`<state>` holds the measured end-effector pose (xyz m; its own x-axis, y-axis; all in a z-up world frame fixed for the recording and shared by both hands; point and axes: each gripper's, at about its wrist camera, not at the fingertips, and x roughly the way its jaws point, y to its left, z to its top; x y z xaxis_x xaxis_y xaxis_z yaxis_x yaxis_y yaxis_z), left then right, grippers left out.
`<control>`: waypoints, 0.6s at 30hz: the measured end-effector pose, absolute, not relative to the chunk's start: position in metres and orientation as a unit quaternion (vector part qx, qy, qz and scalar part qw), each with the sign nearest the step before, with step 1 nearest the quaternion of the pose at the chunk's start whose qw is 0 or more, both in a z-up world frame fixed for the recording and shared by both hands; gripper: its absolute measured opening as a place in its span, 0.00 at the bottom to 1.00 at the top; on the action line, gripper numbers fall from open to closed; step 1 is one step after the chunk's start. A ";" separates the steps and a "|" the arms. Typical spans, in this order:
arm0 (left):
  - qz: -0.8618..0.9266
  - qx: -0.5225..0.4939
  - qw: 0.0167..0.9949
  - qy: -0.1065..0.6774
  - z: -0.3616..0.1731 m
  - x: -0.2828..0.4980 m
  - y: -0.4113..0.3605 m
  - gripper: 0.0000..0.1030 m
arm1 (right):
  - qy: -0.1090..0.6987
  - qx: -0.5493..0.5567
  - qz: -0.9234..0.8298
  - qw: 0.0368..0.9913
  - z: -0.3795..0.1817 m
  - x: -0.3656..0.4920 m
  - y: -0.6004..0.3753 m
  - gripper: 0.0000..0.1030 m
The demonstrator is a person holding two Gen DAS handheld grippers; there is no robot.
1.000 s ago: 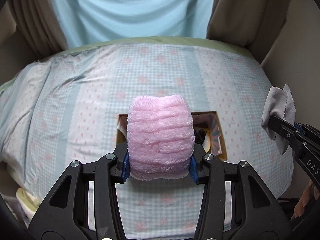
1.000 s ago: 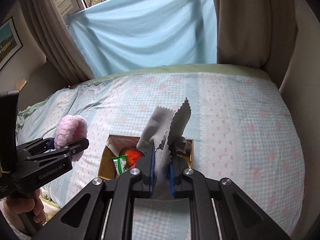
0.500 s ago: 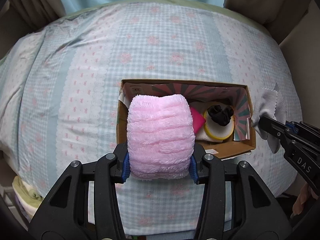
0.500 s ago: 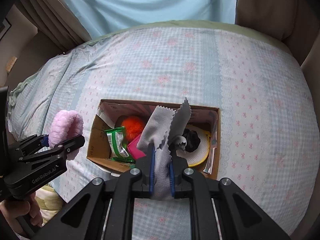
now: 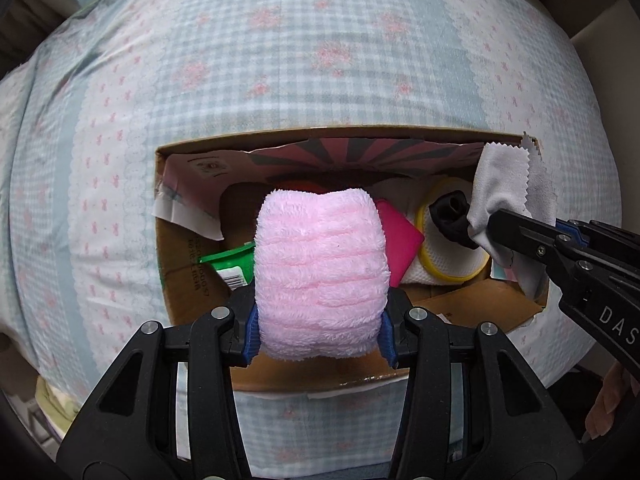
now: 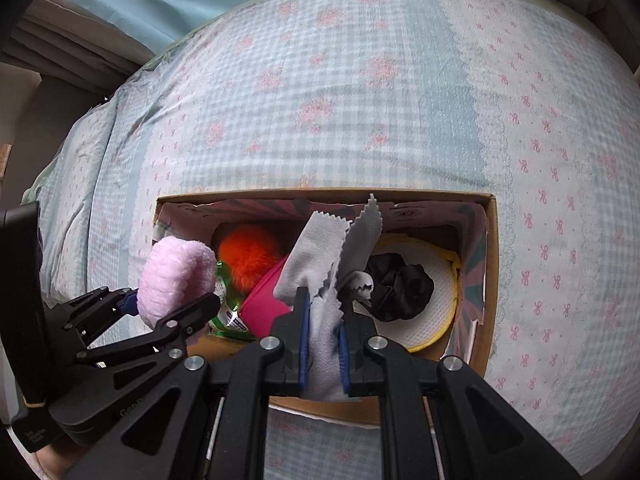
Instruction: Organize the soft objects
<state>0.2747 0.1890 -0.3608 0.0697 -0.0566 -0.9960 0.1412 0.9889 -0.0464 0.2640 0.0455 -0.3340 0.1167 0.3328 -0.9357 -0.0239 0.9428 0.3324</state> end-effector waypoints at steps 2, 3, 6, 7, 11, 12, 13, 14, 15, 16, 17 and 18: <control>-0.075 0.036 0.725 0.683 -0.367 0.277 0.186 0.41 | 0.658 0.122 0.124 0.733 -0.338 0.269 0.046 0.11; -0.083 0.037 0.723 0.685 -0.370 0.279 0.184 0.43 | 0.660 0.124 0.127 0.730 -0.340 0.272 0.046 0.11; -0.092 0.059 0.720 0.685 -0.373 0.277 0.176 0.94 | 0.667 0.118 0.140 0.723 -0.347 0.281 0.050 0.17; -0.096 0.065 0.719 0.685 -0.374 0.275 0.174 1.00 | 0.672 0.114 0.145 0.717 -0.350 0.283 0.052 0.25; -0.102 0.081 0.716 0.685 -0.378 0.264 0.172 1.00 | 0.673 0.108 0.134 0.719 -0.352 0.284 0.048 1.00; -0.100 0.082 0.716 0.686 -0.379 0.262 0.173 1.00 | 0.673 0.111 0.126 0.720 -0.352 0.283 0.045 1.00; -0.101 0.078 0.716 0.686 -0.378 0.259 0.174 1.00 | 0.674 0.112 0.117 0.721 -0.352 0.282 0.042 1.00; -0.102 0.072 0.716 0.687 -0.377 0.257 0.176 1.00 | 0.674 0.112 0.111 0.721 -0.352 0.281 0.039 1.00; -0.102 0.069 0.717 0.686 -0.376 0.255 0.176 1.00 | 0.674 0.112 0.107 0.723 -0.349 0.279 0.037 1.00; -0.102 0.067 0.719 0.684 -0.373 0.253 0.177 1.00 | 0.673 0.112 0.102 0.724 -0.347 0.277 0.035 1.00; -0.102 0.066 0.721 0.682 -0.370 0.251 0.177 1.00 | 0.672 0.111 0.097 0.726 -0.345 0.275 0.033 1.00; -0.102 0.066 0.724 0.679 -0.366 0.249 0.177 1.00 | 0.669 0.111 0.095 0.729 -0.342 0.273 0.031 1.00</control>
<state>0.2492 0.1771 -0.3657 0.0561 -0.0581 -0.9967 0.2377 0.9704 -0.0432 0.2726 0.0312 -0.3417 0.0872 0.2873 -0.9539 0.0098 0.9572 0.2892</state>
